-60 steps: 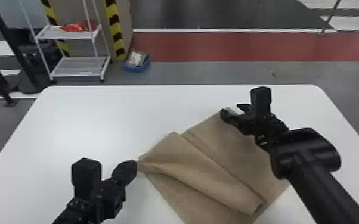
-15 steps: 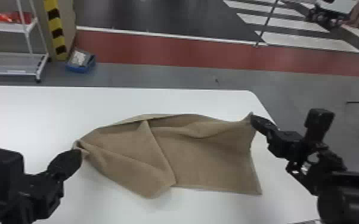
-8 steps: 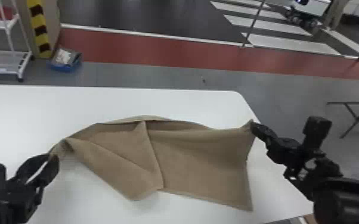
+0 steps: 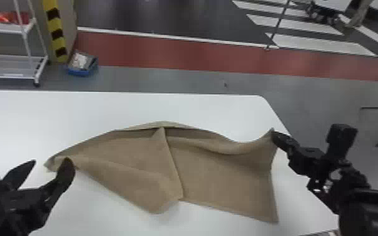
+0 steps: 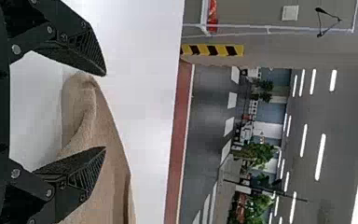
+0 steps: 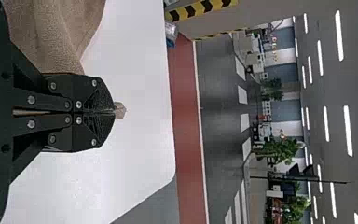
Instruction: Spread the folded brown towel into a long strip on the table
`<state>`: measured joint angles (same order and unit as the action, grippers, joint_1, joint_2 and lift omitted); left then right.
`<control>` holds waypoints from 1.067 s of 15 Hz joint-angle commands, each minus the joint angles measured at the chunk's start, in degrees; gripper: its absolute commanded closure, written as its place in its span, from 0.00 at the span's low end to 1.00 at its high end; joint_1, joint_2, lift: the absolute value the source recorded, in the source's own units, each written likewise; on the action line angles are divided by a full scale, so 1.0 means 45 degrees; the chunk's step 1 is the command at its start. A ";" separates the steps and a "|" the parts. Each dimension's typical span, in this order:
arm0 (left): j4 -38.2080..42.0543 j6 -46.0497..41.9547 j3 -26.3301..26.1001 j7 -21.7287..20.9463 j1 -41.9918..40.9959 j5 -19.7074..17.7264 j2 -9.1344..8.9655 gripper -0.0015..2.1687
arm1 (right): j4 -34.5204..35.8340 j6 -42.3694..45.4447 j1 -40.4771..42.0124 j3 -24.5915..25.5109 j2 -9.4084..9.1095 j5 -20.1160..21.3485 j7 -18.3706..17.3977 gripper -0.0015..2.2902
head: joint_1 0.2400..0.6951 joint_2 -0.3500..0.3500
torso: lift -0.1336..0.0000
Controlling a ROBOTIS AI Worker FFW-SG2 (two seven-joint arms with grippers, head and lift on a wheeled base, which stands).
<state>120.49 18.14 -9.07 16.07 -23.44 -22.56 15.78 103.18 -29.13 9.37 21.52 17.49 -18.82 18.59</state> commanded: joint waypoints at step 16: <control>-0.3201 0.1743 0.0453 0.0375 0.2475 0.0190 -0.0147 0.19 | -0.0077 0.0348 0.0007 -0.0193 -0.0097 0.0198 0.0283 0.65 | 1.00 0.22 | 0.08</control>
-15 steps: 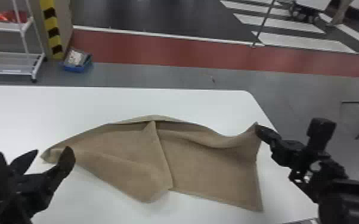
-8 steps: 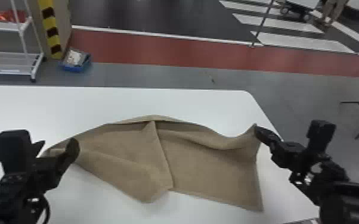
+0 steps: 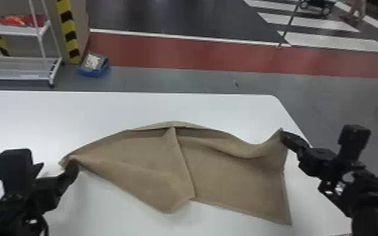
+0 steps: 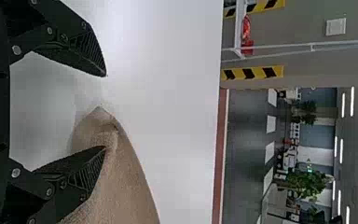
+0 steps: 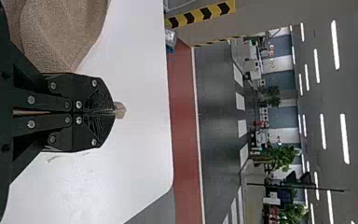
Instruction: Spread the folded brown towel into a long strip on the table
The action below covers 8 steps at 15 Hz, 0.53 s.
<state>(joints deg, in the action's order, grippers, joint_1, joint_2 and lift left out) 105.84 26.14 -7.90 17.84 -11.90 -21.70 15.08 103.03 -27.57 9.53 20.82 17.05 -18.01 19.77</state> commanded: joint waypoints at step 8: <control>-0.0199 -0.0192 0.0017 -0.0312 0.0027 -0.0002 0.0007 0.19 | -0.0064 0.0003 0.0011 0.0003 0.0000 0.0037 0.0137 0.65 | 1.00 0.25 | 0.08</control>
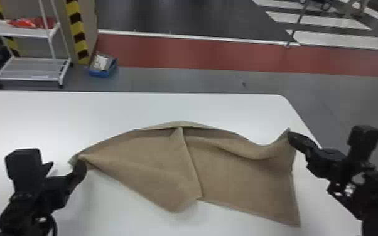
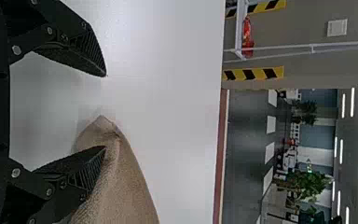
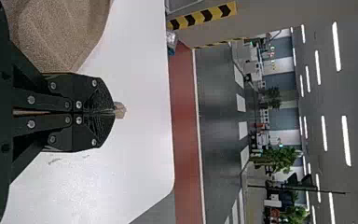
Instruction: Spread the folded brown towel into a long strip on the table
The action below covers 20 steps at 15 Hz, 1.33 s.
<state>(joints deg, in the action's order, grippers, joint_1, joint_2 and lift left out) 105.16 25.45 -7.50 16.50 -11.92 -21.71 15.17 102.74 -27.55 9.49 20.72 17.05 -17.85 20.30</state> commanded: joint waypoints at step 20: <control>-0.0244 0.0704 -0.0151 -0.0464 0.0344 0.0508 0.0008 0.49 | -0.0078 0.0037 0.0000 0.0160 0.0000 -0.0155 0.0216 0.65 | 1.00 0.23 | 0.08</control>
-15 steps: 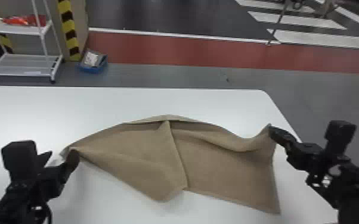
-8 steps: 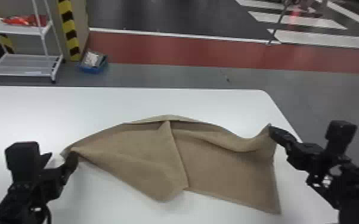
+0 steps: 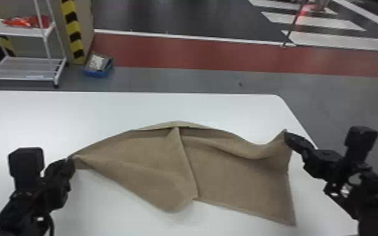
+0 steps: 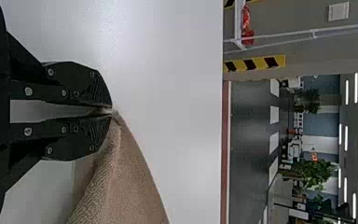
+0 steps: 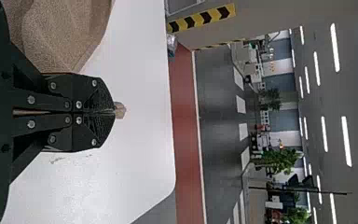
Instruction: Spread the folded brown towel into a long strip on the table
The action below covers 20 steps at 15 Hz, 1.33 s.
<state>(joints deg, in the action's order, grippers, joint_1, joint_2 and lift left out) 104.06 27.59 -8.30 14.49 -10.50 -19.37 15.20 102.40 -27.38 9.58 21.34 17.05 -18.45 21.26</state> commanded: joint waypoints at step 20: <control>0.7383 0.3744 0.3504 -0.1365 -0.0674 -0.2121 0.0822 0.65 | 0.0175 -0.1211 -0.1015 0.1176 0.2266 -0.0821 0.0705 0.65 | 0.96 0.11 | 0.08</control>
<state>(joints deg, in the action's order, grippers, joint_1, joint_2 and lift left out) 140.28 44.36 8.28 8.18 -17.17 -28.48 18.86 105.52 -32.80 8.08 29.66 27.05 -23.58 24.05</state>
